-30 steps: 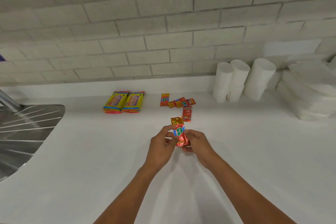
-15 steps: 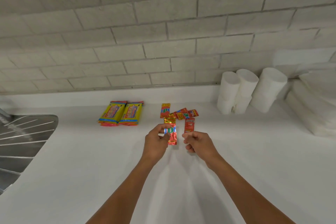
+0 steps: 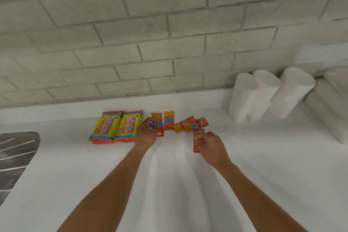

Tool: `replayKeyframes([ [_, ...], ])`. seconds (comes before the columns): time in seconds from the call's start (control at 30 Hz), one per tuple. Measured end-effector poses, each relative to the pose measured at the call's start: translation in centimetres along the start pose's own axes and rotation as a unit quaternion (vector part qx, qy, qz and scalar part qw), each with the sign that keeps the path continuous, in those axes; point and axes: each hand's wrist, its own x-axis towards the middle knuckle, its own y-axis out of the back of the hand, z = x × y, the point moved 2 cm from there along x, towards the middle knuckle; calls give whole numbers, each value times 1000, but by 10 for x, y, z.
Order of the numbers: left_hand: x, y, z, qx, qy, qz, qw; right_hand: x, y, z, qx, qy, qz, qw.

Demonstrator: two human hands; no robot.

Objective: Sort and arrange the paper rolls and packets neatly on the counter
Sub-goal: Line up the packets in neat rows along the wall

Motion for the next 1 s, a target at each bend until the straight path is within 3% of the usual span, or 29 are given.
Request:
replayKeyframes([
  [0.1,14,0,-3,29,-14,0,999,-2,1,-2,-51,3,-11,999],
  [0.17,87,-44,2,32,-17,-53,998,49,-3,18,-63,-57,10,996],
  [0.5,97,-40,-19,70,5,-52,996,51,-13,9,-196,-24,-118,973],
  [0.77,100,-44,-19,64,11,-72,995,44,-14,14,-228,3,-115,967],
  [1.0,102,-48,-19,142,-11,-76,987,46,-11,16,-300,44,-145,942],
])
